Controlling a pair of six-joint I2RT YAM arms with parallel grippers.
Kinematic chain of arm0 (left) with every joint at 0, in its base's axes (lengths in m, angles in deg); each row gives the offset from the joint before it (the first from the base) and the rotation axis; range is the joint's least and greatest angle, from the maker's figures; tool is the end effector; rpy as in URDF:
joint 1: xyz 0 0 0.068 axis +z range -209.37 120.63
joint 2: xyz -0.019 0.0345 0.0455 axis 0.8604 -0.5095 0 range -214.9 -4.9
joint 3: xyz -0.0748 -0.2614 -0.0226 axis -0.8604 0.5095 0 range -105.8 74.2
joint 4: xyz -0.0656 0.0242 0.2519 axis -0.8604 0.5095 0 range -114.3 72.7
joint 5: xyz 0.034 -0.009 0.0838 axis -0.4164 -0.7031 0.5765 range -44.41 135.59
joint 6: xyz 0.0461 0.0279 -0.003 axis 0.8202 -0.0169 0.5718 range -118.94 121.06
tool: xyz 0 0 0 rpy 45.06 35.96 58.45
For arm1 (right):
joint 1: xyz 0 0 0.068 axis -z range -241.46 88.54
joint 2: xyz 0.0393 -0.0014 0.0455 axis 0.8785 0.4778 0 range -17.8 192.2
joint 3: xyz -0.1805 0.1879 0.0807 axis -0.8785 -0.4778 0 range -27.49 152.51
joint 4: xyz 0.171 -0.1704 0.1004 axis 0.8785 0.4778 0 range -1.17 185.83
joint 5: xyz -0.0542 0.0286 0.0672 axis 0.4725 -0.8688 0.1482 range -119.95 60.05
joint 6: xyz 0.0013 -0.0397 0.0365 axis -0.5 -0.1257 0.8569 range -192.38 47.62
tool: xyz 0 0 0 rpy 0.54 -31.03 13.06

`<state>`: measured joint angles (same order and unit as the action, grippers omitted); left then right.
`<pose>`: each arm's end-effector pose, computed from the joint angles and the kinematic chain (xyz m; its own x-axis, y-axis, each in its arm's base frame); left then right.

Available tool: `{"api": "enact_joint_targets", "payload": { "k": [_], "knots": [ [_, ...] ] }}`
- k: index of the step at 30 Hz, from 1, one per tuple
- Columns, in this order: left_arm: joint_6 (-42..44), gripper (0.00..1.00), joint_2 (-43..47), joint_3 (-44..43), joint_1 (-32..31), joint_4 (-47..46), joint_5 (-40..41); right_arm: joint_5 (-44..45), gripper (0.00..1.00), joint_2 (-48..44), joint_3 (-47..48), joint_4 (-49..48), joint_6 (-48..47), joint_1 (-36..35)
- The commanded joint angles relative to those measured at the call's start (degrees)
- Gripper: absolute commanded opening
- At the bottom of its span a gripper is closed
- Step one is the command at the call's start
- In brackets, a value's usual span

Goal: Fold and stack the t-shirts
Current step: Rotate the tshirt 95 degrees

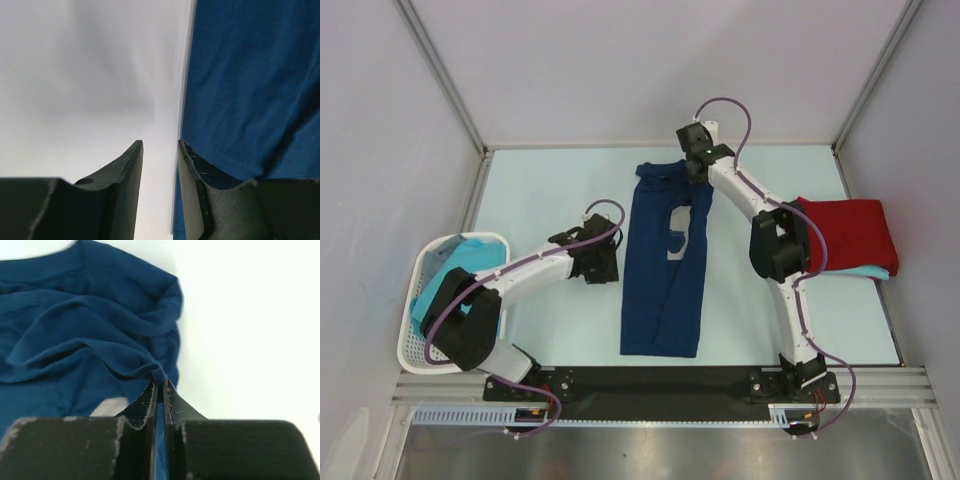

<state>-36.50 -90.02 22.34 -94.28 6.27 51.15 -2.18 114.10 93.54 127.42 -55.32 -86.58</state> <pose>0.2344 -0.1594 0.1941 -0.9093 -0.1053 -0.4025 -0.0249 0.9795 -0.2000 0.4750 0.2042 0.2425 -0.6875 -0.0356 -0.7254 0.1050 0.9834 -0.1477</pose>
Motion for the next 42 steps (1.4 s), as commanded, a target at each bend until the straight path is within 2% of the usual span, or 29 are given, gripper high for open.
{"api": "enact_joint_targets", "payload": {
  "k": [1, 9, 21, 22, 23, 26, 27, 32, 38, 42],
  "knots": [
    [-0.6, 0.39, -0.7, -2.4, -0.3, -1.3, -0.6, 2.9, 0.00, -3.6, -1.2, -1.0, 1.9, 2.3],
    [0.3, 0.39, -3.1, -4.4, -0.2, -0.8, -1.2, 4.5, 0.00, -4.9, -4.3, -1.0, 3.4, 6.7],
    [1.4, 0.39, -5.9, -6.1, -0.2, -0.4, -1.3, 4.1, 0.02, -2.2, -4.3, -0.4, 4.3, 7.6],
    [1.5, 0.39, -6.0, -6.1, -0.2, -0.3, -1.3, 3.7, 0.12, -2.3, -4.3, -0.9, 4.2, 7.5],
    [1.4, 0.39, -6.0, -6.2, -0.3, -0.3, -1.3, 4.0, 0.32, -2.6, -4.1, -1.1, 4.2, 7.3],
    [1.7, 0.39, -6.5, -6.3, -0.3, -0.6, -1.5, 2.3, 0.57, -4.8, -3.7, -3.3, 3.2, 6.1],
    [1.6, 0.39, -6.6, -6.4, -0.2, -0.6, -1.6, 0.5, 0.60, -5.4, -2.9, -4.1, 2.7, 5.8],
    [1.2, 0.39, -6.5, -6.5, -0.2, -0.9, -2.2, -3.8, 0.66, -1.6, 9.1, -0.2, 2.2, 2.5],
    [2.1, 0.38, -3.0, -5.6, -0.2, -0.2, -1.5, -8.3, 0.67, 4.0, 12.9, -0.3, 0.4, 0.1],
    [3.0, 0.38, -0.5, -4.9, -0.2, 0.6, -1.8, -10.7, 0.66, 9.2, 19.0, 0.4, 1.0, -0.4]
  ]
}}
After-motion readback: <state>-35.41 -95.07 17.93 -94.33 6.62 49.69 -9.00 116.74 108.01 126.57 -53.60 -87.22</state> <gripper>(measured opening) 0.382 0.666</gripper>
